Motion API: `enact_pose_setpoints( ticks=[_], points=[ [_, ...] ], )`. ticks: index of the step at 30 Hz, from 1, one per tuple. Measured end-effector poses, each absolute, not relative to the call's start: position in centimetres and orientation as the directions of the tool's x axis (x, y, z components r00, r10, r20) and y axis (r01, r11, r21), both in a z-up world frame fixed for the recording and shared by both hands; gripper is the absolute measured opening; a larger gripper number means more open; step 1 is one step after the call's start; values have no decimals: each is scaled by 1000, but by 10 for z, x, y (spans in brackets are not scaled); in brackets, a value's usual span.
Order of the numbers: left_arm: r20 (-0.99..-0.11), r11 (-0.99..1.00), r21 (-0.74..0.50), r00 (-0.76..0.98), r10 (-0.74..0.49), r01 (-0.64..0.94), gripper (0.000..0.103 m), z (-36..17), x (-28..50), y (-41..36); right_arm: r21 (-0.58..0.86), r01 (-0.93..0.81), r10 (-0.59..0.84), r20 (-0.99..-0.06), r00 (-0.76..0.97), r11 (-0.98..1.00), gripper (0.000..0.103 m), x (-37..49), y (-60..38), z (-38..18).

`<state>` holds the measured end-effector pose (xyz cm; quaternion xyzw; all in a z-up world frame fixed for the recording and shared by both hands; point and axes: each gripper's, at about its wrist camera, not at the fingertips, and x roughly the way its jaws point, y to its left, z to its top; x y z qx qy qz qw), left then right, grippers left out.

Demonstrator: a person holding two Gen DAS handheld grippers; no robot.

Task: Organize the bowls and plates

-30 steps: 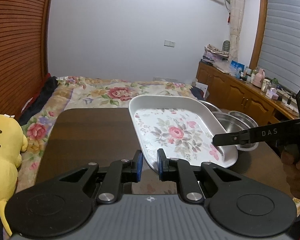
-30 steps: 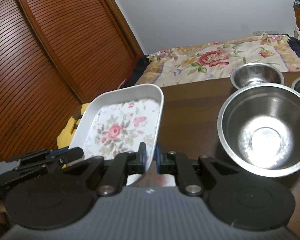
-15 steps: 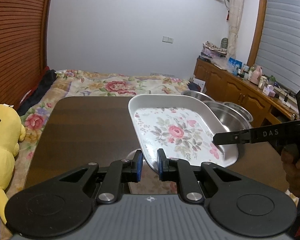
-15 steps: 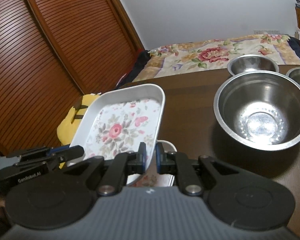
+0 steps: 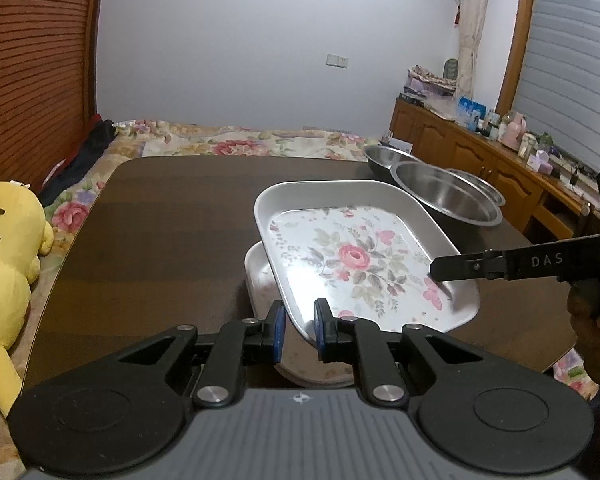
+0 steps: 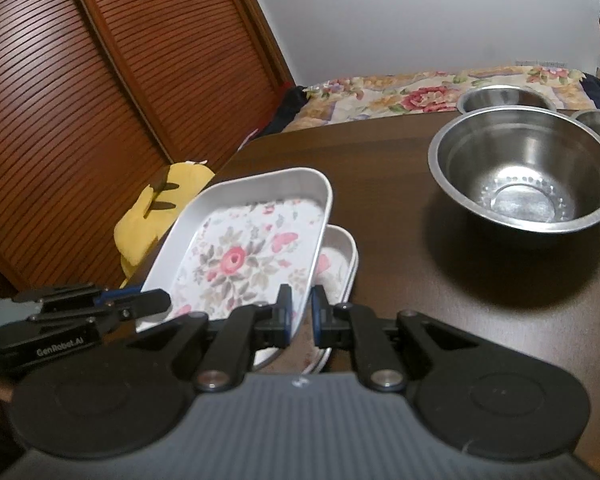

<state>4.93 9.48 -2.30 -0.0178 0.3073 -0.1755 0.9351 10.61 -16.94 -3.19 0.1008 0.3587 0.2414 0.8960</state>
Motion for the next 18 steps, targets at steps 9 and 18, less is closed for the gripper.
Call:
enact_pose_setpoints(
  ticks=[9, 18],
  points=[
    [-596, 946, -104, 742, -307, 307, 16, -36, 50, 91, 308, -358, 472, -607, 639, 882, 12, 100, -165, -39],
    [-603, 951, -82, 745, -285, 297, 17, -40, 51, 90, 249, -363, 437, -607, 664, 898, 12, 97, -158, -43]
  ],
)
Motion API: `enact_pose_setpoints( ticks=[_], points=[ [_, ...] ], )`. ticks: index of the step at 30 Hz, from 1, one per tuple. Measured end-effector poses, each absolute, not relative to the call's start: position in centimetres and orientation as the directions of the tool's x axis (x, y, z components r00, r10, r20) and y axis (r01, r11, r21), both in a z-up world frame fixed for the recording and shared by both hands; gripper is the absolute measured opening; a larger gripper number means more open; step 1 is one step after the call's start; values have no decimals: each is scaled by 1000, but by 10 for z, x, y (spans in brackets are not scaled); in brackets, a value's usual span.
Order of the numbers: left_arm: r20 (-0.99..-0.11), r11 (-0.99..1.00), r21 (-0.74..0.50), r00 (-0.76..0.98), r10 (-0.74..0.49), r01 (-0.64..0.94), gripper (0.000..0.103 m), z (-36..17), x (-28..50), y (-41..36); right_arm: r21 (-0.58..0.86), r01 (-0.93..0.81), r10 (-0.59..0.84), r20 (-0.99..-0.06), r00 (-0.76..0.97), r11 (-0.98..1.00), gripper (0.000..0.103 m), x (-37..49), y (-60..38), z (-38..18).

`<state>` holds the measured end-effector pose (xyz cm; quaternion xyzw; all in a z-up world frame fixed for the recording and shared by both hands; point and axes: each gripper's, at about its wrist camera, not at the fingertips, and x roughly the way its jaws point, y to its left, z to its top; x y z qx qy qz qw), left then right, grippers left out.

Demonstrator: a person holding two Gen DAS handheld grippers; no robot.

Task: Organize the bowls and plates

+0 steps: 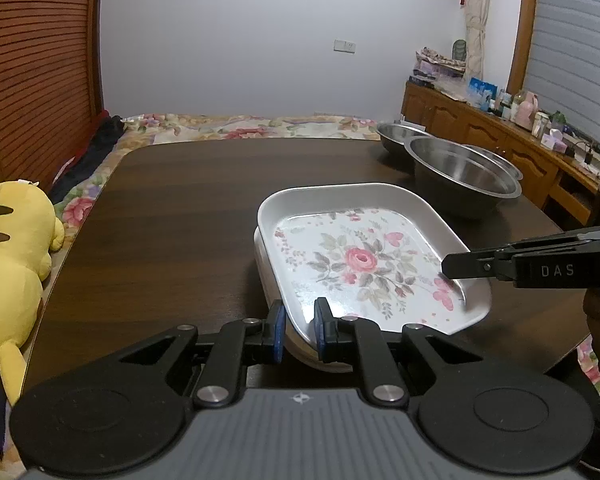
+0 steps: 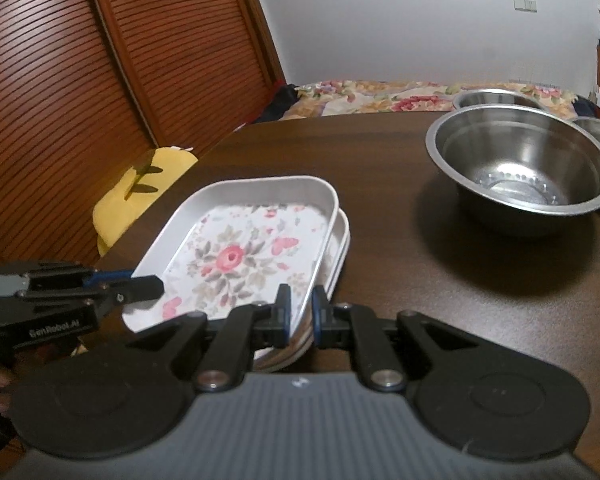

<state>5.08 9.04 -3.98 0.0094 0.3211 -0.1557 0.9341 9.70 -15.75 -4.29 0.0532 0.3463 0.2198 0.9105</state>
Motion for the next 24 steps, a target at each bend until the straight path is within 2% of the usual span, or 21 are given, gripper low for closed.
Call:
enact_pose_setpoints(
  ticks=[15, 24],
  points=[
    [-608, 956, -29, 754, -247, 291, 20, -46, 56, 88, 254, -361, 439, -605, 664, 897, 16, 92, -157, -41],
    [-609, 959, -4, 760, -226, 283, 20, -49, 60, 86, 192, -347, 391, -584, 712, 918, 14, 101, -150, -43]
  ],
)
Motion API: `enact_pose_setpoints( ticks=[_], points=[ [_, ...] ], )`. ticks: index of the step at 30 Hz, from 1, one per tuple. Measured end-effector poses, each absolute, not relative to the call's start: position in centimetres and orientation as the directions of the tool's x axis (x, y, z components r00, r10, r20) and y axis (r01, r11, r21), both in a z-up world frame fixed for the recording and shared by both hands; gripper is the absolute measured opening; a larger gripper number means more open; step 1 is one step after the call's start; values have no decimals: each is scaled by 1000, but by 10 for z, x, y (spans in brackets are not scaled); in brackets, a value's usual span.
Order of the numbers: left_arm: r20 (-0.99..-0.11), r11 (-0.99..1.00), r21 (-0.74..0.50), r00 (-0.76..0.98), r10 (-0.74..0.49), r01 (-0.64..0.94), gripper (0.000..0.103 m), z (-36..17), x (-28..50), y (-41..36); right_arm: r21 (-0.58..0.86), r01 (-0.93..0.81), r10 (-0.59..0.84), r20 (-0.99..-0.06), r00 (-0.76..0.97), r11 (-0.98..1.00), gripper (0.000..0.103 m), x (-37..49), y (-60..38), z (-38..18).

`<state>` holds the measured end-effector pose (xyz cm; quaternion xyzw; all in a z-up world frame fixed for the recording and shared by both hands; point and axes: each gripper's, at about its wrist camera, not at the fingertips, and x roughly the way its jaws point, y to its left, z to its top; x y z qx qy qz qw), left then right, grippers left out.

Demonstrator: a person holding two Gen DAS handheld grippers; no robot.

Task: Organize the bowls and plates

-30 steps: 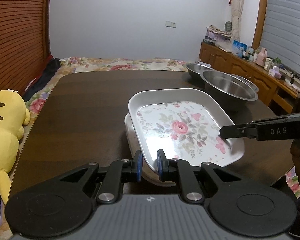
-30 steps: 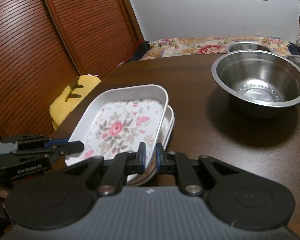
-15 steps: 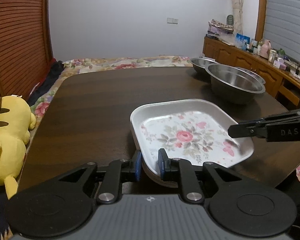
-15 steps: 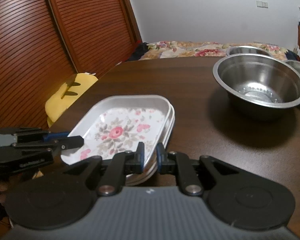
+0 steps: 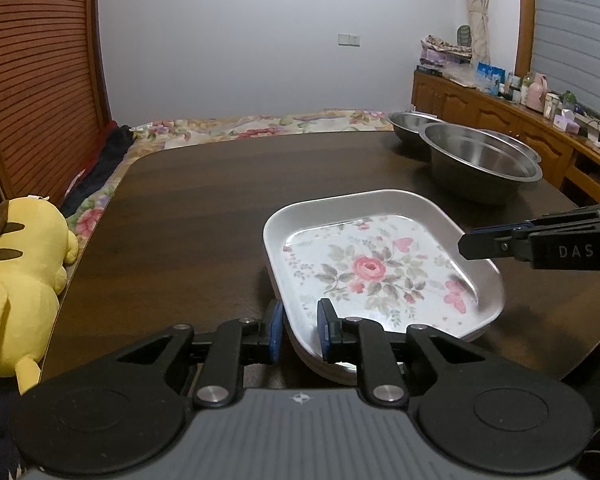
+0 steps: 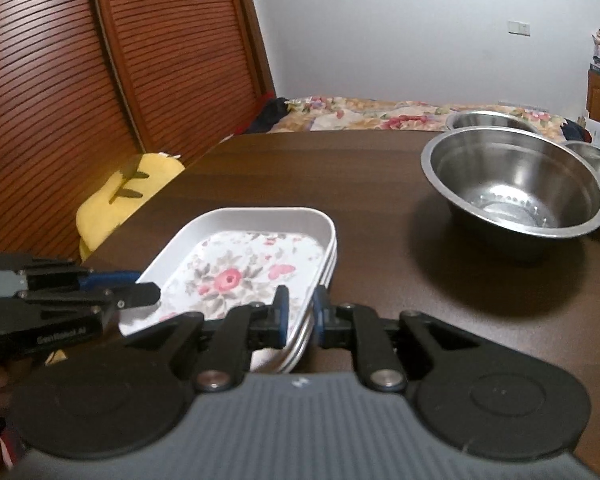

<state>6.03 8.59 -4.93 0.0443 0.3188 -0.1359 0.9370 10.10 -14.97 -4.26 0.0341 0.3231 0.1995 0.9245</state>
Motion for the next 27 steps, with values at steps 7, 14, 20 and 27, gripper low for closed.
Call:
enact_pose_setpoints(
  ticks=[7, 14, 20, 27],
  points=[
    [-586, 963, -2, 780, -221, 271, 26, -41, 58, 87, 209, -336, 394, -563, 726, 918, 13, 98, -157, -42],
    [-555, 959, 19, 801, -225, 283, 36, -23, 60, 76, 185, -335, 382, -517, 766, 924, 14, 86, -169, -30],
    [-528, 951, 29, 812, -248, 309, 42, -12, 65, 56, 168, -309, 351, -470, 809, 936, 14, 86, -190, -15],
    [-516, 934, 34, 807, -288, 356, 50, -6, 73, 30, 157, -248, 292, -426, 856, 956, 14, 88, -224, -1]
  ],
)
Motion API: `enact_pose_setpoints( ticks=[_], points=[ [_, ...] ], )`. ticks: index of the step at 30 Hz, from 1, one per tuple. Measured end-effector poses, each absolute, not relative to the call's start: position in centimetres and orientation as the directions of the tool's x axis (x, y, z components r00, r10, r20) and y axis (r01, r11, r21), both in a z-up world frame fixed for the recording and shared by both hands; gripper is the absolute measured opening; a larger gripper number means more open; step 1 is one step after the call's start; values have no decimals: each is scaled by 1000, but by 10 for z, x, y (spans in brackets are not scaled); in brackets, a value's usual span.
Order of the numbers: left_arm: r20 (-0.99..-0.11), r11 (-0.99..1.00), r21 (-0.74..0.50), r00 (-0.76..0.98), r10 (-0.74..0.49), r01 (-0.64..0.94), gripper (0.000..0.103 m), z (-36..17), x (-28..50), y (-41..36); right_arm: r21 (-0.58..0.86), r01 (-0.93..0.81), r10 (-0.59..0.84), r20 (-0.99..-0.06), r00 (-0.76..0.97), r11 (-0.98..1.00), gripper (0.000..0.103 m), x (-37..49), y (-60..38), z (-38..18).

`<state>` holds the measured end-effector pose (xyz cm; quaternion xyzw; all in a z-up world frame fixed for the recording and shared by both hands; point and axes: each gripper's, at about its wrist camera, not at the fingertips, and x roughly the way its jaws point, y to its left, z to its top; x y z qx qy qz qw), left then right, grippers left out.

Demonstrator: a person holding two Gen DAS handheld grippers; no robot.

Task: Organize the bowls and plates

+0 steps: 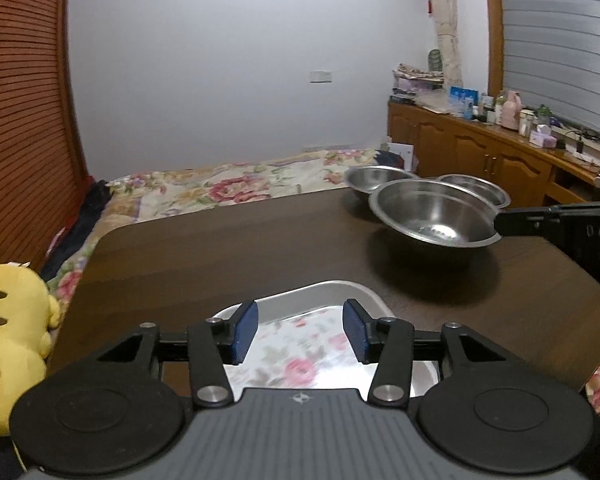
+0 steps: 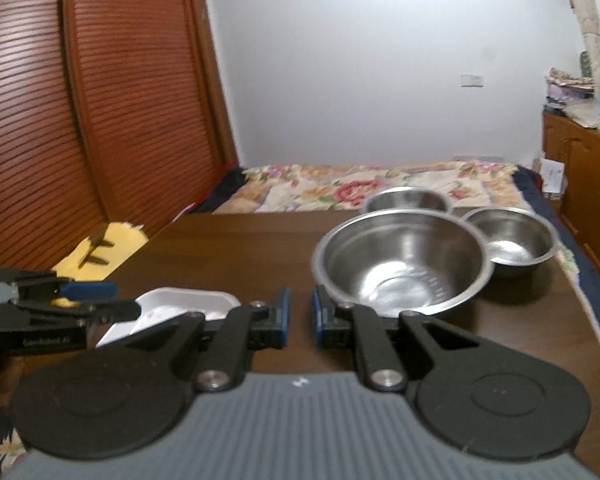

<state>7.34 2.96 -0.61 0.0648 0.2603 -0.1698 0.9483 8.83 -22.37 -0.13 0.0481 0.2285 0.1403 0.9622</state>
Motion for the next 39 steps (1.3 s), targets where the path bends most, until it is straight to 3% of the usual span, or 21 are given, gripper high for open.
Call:
enact_pose_setpoints(
  ticks=[10, 19, 21, 22, 26, 34, 39],
  points=[
    [-517, 917, 20, 789, -332, 399, 56, -6, 99, -6, 115, -138, 173, -402, 899, 984, 14, 104, -261, -5],
    [-529, 907, 45, 780, -334, 419, 59, -6, 132, -34, 127, -17, 73, -448, 891, 992, 17, 126, -291, -23],
    [-526, 907, 48, 782, -334, 419, 62, -4, 140, -41, 129, 2, 58, -459, 886, 992, 41, 132, -295, -27],
    [-524, 905, 48, 782, -337, 423, 62, -3, 143, -43, 131, 9, 52, -462, 885, 991, 44, 135, -297, -29],
    [-521, 894, 59, 778, -352, 444, 63, 0, 158, -60, 148, 17, 56, -475, 878, 989, 45, 144, -301, -35],
    [-558, 899, -37, 737, -382, 437, 59, -7, 186, -79, 237, 24, 98, -492, 865, 971, 45, 158, -305, -41],
    [-573, 903, -12, 737, -358, 429, 57, -11, 196, -88, 286, 40, 118, -513, 850, 957, 41, 162, -310, -49]
  ],
)
